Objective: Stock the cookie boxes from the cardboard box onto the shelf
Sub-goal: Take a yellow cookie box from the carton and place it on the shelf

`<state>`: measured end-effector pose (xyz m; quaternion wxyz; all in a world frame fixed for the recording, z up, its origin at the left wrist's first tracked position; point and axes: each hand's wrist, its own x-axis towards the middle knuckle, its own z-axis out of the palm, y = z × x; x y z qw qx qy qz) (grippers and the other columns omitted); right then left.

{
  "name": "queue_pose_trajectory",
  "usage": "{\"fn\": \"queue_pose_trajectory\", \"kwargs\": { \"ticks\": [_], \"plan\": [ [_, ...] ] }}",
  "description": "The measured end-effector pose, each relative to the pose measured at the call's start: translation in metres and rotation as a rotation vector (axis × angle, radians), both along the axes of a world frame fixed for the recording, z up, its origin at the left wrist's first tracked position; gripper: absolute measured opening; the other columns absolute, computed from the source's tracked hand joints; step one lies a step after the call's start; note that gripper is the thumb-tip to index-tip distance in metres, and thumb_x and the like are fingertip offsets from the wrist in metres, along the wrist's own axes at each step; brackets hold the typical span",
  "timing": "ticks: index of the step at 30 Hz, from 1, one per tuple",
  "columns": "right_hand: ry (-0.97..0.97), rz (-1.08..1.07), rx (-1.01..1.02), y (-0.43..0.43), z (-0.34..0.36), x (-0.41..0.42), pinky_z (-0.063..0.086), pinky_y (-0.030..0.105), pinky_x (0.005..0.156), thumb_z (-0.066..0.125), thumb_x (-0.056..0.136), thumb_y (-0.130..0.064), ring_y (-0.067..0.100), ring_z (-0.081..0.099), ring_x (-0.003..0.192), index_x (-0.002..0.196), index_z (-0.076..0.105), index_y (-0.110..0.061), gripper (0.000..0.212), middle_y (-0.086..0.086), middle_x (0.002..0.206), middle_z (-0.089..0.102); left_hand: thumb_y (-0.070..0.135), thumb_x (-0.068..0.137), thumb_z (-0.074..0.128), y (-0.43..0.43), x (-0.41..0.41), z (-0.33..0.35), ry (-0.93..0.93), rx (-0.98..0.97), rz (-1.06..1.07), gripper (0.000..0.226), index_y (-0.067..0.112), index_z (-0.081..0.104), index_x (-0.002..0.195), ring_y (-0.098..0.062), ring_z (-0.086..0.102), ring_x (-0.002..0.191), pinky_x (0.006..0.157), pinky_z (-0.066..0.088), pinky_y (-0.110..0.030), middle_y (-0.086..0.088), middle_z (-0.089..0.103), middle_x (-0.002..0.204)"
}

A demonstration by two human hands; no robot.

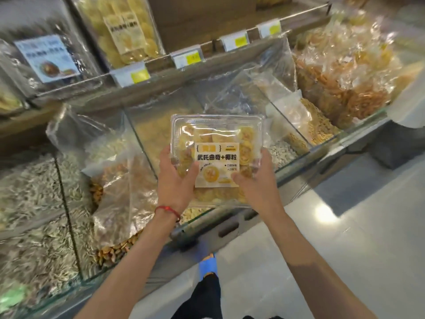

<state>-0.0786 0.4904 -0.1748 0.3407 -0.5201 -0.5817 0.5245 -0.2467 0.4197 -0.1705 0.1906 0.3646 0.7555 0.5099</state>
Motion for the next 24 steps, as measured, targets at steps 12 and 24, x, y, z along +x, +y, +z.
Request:
{"fn": "queue_pose_trajectory", "kwargs": {
  "ticks": [12, 24],
  "plan": [
    [-0.046, 0.124, 0.331, 0.092, 0.045, -0.194, 0.047, 0.049, 0.111, 0.072, 0.082, -0.033, 0.019, 0.046, 0.142, 0.154, 0.018, -0.018, 0.091, 0.003, 0.151, 0.044, 0.029, 0.081, 0.078, 0.079, -0.179, 0.039, 0.078, 0.190, 0.077, 0.091, 0.026, 0.022, 0.153, -0.007, 0.038, 0.140, 0.113, 0.040, -0.038, 0.004, 0.038, 0.152],
    [-0.017, 0.178, 0.552, 0.200, 0.105, -0.308, 0.025, 0.047, 0.125, 0.072, 0.091, -0.006, 0.019, 0.020, 0.155, 0.161, 0.000, -0.011, 0.100, 0.004, 0.167, 0.018, 0.019, 0.080, 0.080, 0.172, -0.272, 0.090, 0.135, 0.399, 0.230, 0.085, 0.011, 0.026, 0.146, -0.020, 0.050, 0.130, 0.108, 0.043, -0.040, -0.009, 0.050, 0.139]
  ]
}}
